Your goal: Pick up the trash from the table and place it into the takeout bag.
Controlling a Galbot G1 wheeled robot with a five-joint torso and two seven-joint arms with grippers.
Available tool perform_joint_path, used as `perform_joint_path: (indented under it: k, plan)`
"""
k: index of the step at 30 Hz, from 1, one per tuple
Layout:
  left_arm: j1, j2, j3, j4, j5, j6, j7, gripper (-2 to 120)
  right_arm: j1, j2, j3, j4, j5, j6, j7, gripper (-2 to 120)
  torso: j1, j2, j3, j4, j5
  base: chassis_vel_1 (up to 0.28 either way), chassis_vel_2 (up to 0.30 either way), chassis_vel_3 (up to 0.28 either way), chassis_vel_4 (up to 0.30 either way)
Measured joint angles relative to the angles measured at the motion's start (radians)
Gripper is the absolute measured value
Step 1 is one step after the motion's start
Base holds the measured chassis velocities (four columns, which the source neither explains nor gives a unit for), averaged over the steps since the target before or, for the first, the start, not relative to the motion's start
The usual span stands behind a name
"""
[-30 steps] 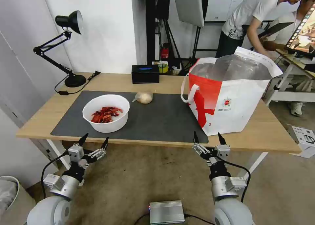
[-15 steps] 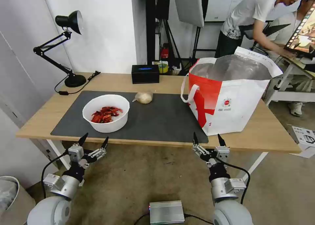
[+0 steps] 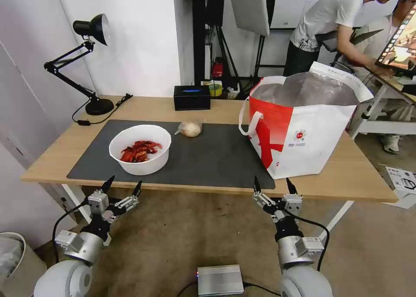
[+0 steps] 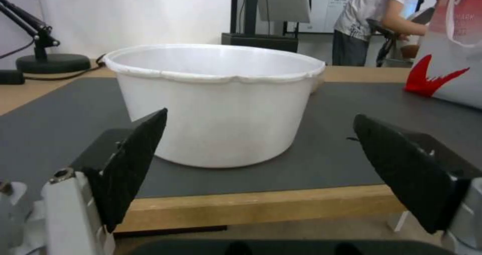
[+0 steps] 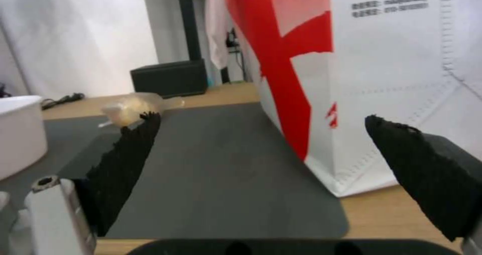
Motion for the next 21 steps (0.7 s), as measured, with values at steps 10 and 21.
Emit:
perform_joint_path:
  k: [10, 21]
  plan:
    - [0.001, -0.003, 0.007, 0.0, 0.0, -0.007, 0.003, 100, 0.053, -0.023, -0.029, -0.022, 0.012, 0.036, -0.061, 100, 0.0, 0.0, 0.0, 0.0, 0.0, 0.0, 0.0, 0.0, 0.0]
    - [0.007, -0.007, 0.01, 0.004, -0.001, -0.012, 0.006, 100, 0.216, -0.067, -0.092, -0.103, 0.067, 0.043, -0.1, 100, 0.0, 0.0, 0.0, 0.0, 0.0, 0.0, 0.0, 0.0, 0.0]
